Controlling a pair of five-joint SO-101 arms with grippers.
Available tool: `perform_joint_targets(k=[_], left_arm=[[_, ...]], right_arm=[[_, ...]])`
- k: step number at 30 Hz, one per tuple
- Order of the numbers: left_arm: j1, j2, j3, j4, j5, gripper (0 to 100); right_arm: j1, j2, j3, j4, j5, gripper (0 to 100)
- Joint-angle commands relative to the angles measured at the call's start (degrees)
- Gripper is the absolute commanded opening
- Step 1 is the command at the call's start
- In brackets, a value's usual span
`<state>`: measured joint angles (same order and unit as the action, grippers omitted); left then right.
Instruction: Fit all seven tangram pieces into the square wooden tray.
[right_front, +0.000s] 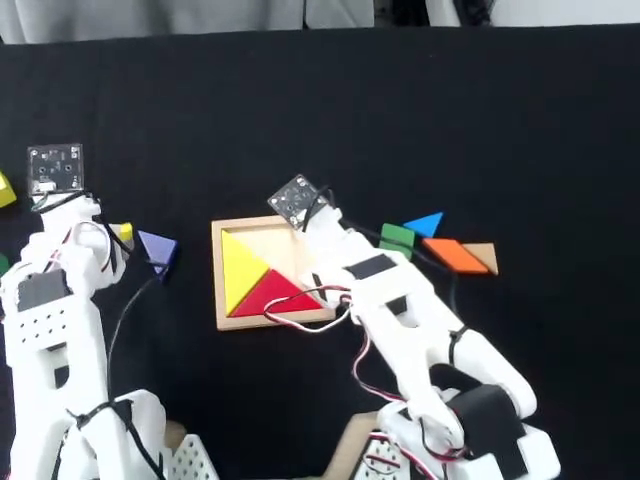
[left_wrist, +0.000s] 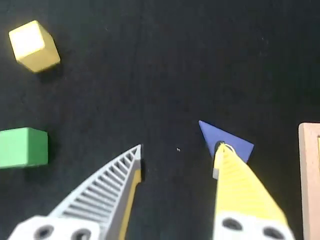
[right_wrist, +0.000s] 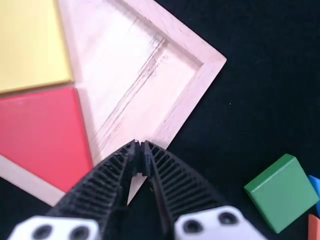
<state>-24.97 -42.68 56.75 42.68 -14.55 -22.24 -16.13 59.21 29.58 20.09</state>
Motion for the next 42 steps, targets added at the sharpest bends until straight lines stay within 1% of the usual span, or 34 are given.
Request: perform_joint_targets(k=[1,3,6,7,9,10,11,13,14,17,23,25,27,32,38,42], left_arm=[[-1.1,-2.9,0.04,-1.49,0.79,24],[-0.4,-3.87,0.66,0.88,0.62,24],[5.23,-5.27,3.12,4.31,-0.35,24],[6.81,-6.15,4.44,4.66,-2.55,24],[8.66,-8.7,8.13,2.2,-7.56,24],[8.84,-10.11,9.45,-0.18,-7.74,24],[8.48,-10.9,10.24,-1.76,-5.8,24],[7.43,-11.43,9.8,-0.88,0.44,24],[7.25,-10.73,8.84,0.53,2.73,24],[7.08,-4.75,2.51,6.77,6.68,24],[7.52,21.1,-20.18,20.84,18.64,24],[7.6,28.92,-26.86,24.18,23.12,24],[7.6,34.02,-30.99,26.11,26.02,24],[10.15,40.62,-33.63,25.93,29.54,24],[12.97,41.67,-33.01,19.87,34.29,24],[14.29,41.67,-33.01,18.55,35.69,24]], right_arm=[[0.79,-1.98,-0.22,-1.05,0.0,1.5],[0.79,-1.98,-0.22,-1.05,0.0,1.5],[0.79,-1.98,-0.22,-1.05,0.0,1.5],[0.79,-1.98,-0.22,-1.05,0.0,1.5],[0.79,-1.98,-0.22,-1.05,0.0,1.5],[0.79,-1.98,-0.22,-1.05,0.0,1.5],[0.79,-1.98,-0.22,-1.05,0.0,1.5],[0.79,-1.98,-0.22,-1.05,0.0,1.5],[0.79,-1.98,-0.22,-1.05,0.0,1.5],[0.79,-1.98,-0.22,-1.05,0.0,1.5],[0.79,-1.98,-0.22,-1.05,0.0,1.5],[0.79,-1.98,-0.22,-1.05,0.0,1.5],[0.79,-1.98,-0.22,-1.05,0.0,1.5],[0.79,-1.98,-0.22,-1.05,0.0,1.5],[0.79,-1.98,-0.22,-1.05,0.0,1.5],[0.79,-1.98,-0.22,-1.05,0.0,1.5]])
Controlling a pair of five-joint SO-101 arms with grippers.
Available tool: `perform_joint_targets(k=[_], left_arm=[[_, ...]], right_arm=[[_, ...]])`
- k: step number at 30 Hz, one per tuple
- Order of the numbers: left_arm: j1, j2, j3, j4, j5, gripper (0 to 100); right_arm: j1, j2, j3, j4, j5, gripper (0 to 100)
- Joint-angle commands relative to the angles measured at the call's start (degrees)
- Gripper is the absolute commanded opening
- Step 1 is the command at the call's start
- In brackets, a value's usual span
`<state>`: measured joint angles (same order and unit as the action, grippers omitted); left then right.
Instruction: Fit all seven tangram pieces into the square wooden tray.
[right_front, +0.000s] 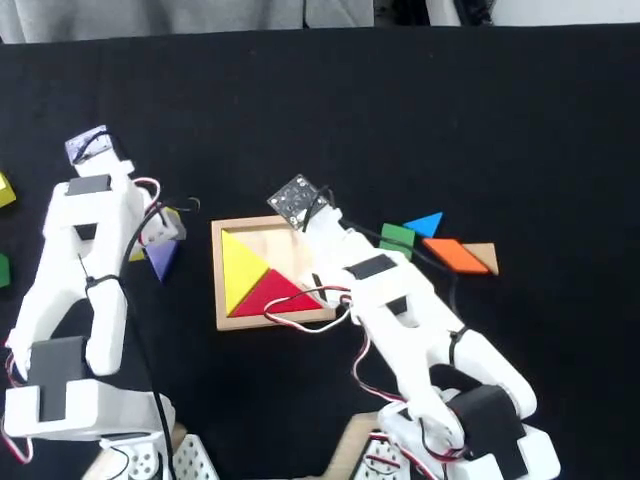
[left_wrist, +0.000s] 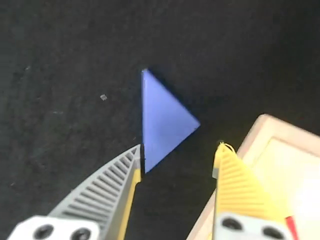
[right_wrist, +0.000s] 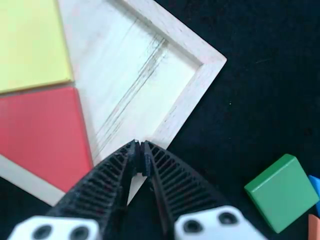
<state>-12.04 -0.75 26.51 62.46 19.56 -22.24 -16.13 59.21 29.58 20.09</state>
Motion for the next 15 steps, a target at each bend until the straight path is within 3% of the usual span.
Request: perform_joint_targets(k=[1,6,10,15], left_arm=[[0.84,-0.09,-2.77,-1.23,2.81,24],[-1.89,4.22,-3.65,-1.32,3.96,25],[-2.51,7.91,-5.93,1.32,3.87,34],[-3.38,8.7,-8.04,0.97,1.58,33]], right_arm=[[0.79,-1.98,-0.22,-1.05,0.0,1.5],[0.79,-1.98,-0.22,-1.05,0.0,1.5],[0.79,-1.98,-0.22,-1.05,0.0,1.5],[0.79,-1.98,-0.22,-1.05,0.0,1.5]])
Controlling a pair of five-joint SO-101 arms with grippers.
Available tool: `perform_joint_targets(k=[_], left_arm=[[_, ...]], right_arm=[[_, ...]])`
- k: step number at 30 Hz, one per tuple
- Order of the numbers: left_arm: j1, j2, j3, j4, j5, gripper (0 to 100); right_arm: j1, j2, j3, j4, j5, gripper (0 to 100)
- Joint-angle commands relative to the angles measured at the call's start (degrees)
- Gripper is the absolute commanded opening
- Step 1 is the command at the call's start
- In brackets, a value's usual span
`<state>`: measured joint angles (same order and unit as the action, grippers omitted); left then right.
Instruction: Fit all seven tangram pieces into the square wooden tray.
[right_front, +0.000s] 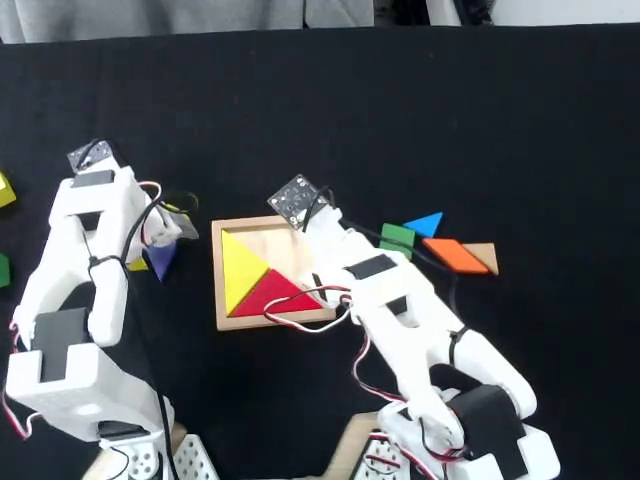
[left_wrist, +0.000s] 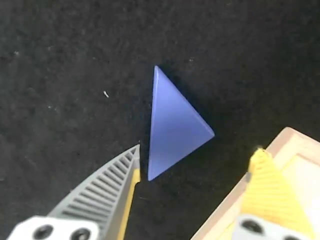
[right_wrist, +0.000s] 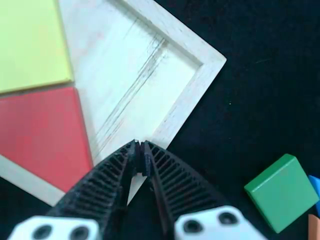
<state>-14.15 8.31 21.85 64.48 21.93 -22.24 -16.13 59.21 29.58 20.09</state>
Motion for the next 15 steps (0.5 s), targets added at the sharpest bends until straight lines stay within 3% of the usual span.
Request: perform_joint_targets(k=[1,15], left_arm=[[-1.89,-0.35,-3.38,-2.2,-0.79,32],[-0.57,7.21,-5.49,-4.22,-1.23,29]], right_arm=[[0.79,-1.98,-0.22,-1.05,0.0,1.5],[0.79,-1.98,-0.22,-0.88,0.0,1.5]])
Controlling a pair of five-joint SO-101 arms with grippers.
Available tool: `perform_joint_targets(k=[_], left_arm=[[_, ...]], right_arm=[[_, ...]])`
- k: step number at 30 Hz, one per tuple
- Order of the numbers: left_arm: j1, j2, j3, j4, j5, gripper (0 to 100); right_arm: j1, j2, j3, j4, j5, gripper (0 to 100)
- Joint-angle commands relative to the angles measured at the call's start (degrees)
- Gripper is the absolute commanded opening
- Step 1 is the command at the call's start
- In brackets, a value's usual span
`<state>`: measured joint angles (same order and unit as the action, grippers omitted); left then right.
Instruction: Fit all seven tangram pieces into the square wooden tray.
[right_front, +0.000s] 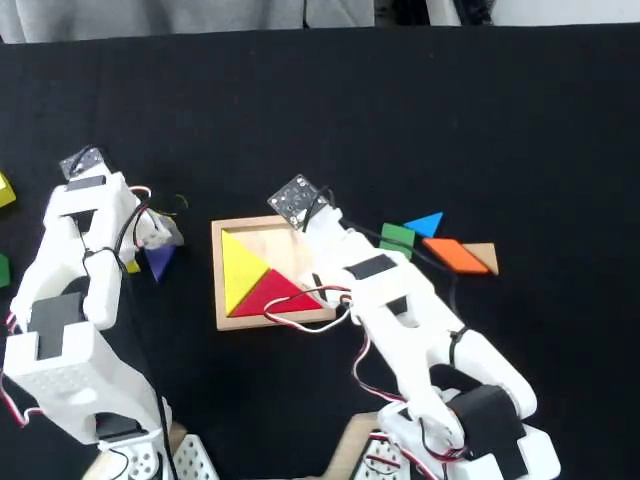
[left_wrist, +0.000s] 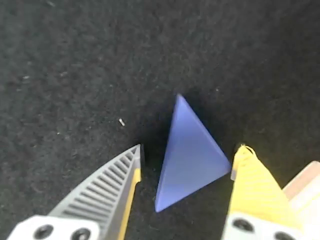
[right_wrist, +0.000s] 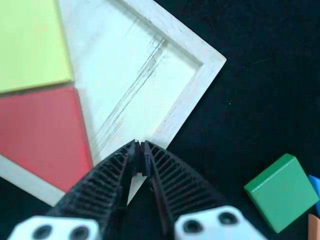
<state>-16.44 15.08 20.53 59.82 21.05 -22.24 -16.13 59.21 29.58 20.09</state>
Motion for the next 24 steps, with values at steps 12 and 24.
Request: perform_joint_targets(k=[12,24], left_arm=[[2.59,0.7,-4.62,0.62,-0.44,28],[2.77,0.7,-4.62,1.14,-0.44,15]], right_arm=[[0.79,-1.98,-0.22,-0.79,0.0,1.5],[0.79,-1.98,-0.22,-0.79,0.0,1.5]])
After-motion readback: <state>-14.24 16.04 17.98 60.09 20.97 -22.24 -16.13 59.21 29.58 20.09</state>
